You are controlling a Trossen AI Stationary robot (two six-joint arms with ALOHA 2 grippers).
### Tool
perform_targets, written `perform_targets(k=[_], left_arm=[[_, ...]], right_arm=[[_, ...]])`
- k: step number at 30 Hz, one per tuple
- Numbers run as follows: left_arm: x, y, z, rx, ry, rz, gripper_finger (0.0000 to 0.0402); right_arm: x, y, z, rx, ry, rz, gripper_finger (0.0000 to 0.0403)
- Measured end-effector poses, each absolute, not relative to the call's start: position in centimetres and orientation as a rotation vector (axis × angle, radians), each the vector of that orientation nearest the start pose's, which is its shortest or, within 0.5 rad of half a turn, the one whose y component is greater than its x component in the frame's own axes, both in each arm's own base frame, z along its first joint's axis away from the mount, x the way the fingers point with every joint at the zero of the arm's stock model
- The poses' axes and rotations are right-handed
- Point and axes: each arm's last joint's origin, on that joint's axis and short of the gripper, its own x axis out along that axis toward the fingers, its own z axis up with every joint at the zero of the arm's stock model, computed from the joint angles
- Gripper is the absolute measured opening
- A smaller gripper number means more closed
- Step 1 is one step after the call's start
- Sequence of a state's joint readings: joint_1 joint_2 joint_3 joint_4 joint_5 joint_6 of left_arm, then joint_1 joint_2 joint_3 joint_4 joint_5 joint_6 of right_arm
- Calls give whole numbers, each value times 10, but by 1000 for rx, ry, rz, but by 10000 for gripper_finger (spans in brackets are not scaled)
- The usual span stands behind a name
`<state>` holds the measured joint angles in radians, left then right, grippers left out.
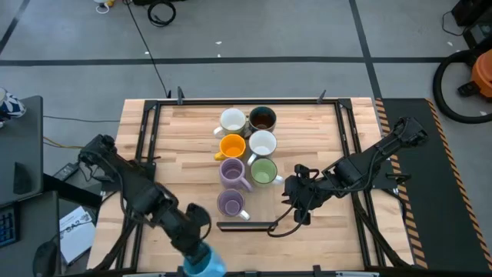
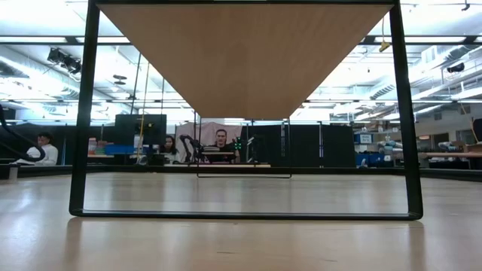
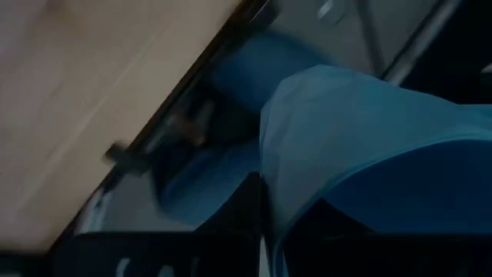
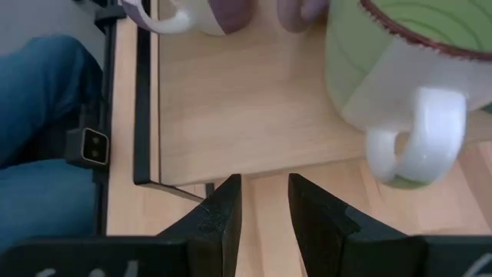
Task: Place coffee mugs
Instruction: Put the blue mug on the shelf
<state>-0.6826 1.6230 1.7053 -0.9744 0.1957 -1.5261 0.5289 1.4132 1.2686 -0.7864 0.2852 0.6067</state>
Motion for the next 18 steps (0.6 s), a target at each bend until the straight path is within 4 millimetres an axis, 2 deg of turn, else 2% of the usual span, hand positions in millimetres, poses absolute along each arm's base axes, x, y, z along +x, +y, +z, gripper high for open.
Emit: perform_targets(k=[5, 14, 18], left_arm=[[265, -191, 397, -1136, 1156, 90, 30], [281, -154, 420, -1161, 1038, 119, 30], [282, -143, 427, -1176, 1021, 148, 30]], right_arm=[[255, 141, 315, 237, 842, 6, 113], [269, 152, 334, 243, 632, 203, 113], [274, 156, 344, 238, 524, 303, 113]])
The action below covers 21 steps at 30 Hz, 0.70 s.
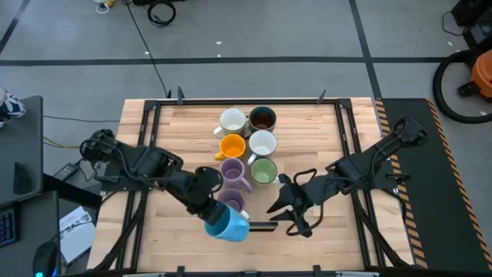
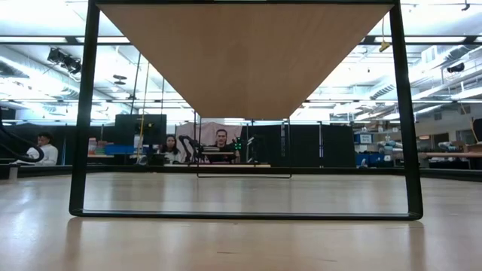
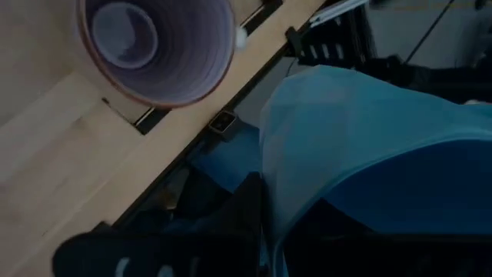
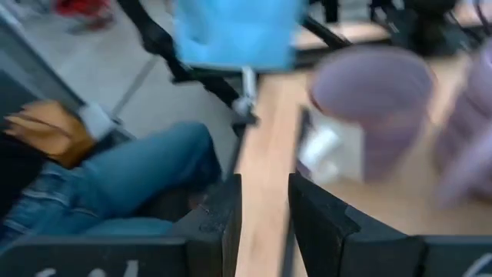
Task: Place coffee mugs
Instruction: Put the blue mug on the shelf
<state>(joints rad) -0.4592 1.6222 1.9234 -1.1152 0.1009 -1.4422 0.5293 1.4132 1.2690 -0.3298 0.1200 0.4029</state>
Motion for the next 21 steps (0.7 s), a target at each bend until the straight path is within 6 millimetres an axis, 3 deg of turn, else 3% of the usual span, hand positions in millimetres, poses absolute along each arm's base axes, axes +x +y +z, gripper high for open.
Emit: perform_targets(k=[7, 13, 21], left_arm=[[283, -130, 433, -1194, 1002, 178, 30], [287, -117, 432, -1197, 989, 218, 30], [296, -91, 432, -1241, 952, 270, 30]], right_arm=[[271, 156, 369, 208, 333, 393, 114], [266, 150, 392, 154, 139, 347, 114], [268, 147, 400, 3, 22, 270, 114]])
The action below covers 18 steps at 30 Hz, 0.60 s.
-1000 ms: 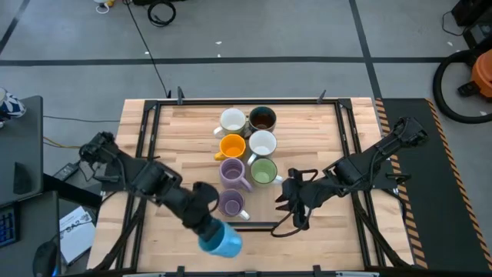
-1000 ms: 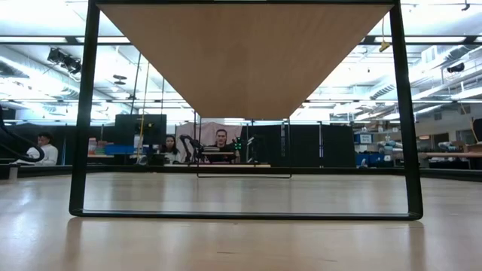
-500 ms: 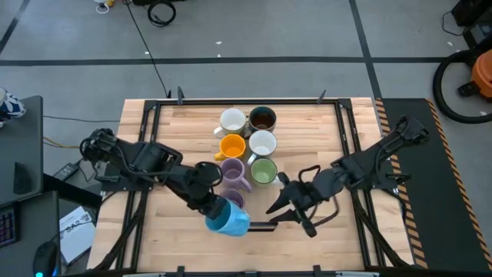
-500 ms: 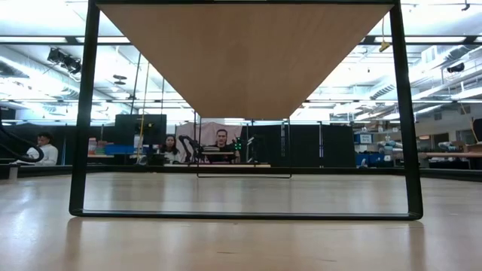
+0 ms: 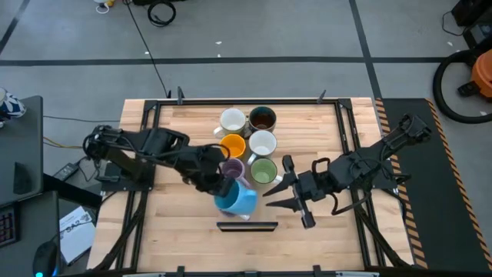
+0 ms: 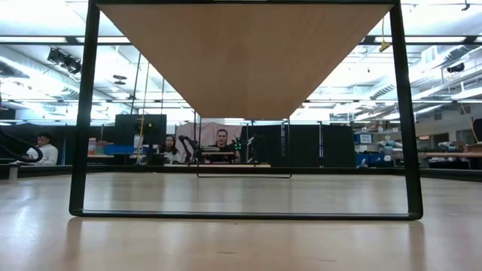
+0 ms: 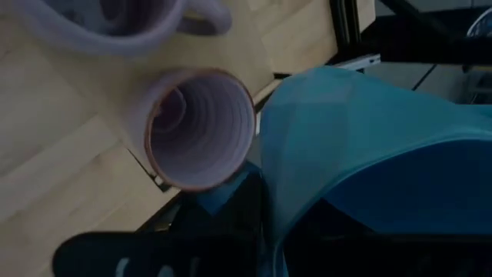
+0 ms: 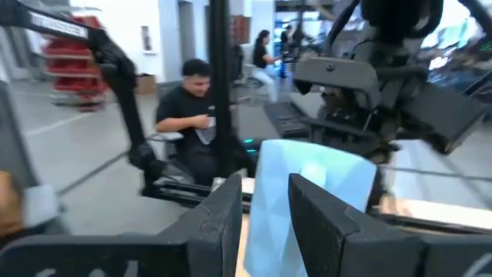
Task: Place coffee mugs
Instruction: Put the blue mug on the shelf
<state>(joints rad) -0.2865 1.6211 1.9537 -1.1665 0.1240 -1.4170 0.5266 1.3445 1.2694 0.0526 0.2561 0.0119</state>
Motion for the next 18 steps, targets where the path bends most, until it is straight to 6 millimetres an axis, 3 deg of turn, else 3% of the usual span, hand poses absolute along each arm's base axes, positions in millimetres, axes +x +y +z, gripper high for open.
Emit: perform_targets(k=[9, 18], left_arm=[[303, -68, 433, -1242, 912, 304, 30], [304, -61, 433, -1236, 898, 312, 30]], right_arm=[[275, 137, 398, -94, 17, 103, 114], [283, 121, 399, -82, 5, 41, 114]])
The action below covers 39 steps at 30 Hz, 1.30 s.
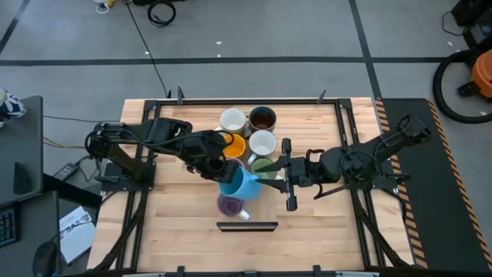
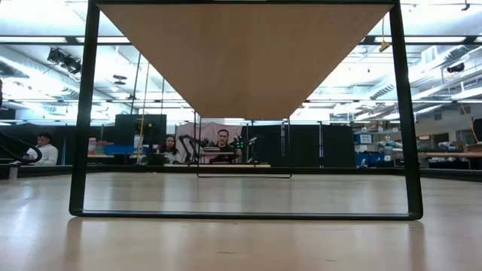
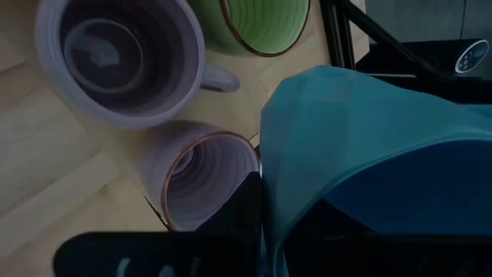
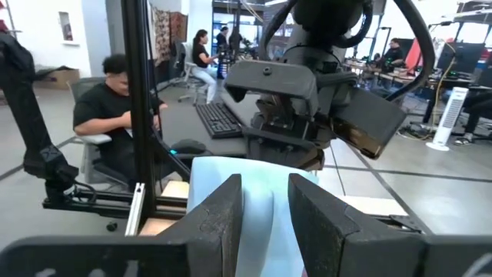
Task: Place coffee mugs
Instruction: Put the blue mug on the shelf
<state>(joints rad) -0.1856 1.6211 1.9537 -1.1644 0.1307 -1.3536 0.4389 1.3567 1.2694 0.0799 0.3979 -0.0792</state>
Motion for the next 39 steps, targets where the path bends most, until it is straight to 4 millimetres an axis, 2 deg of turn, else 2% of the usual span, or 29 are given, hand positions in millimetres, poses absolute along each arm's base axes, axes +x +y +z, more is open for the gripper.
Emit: perform_targets(k=[19, 27, 34, 39], left_arm=[[304, -61, 433, -1223, 885, 325, 30], [301, -61, 429, -1215, 930, 352, 30], [300, -62, 428, -1208, 935, 370, 30], [299, -62, 427, -1206, 947, 380, 30]], right_arm=[[294, 108, 394, 94, 35, 119, 113], [312, 112, 379, 95, 56, 123, 113], [313, 111, 381, 102, 28, 110, 112], [317, 112, 376, 98, 42, 103, 96]])
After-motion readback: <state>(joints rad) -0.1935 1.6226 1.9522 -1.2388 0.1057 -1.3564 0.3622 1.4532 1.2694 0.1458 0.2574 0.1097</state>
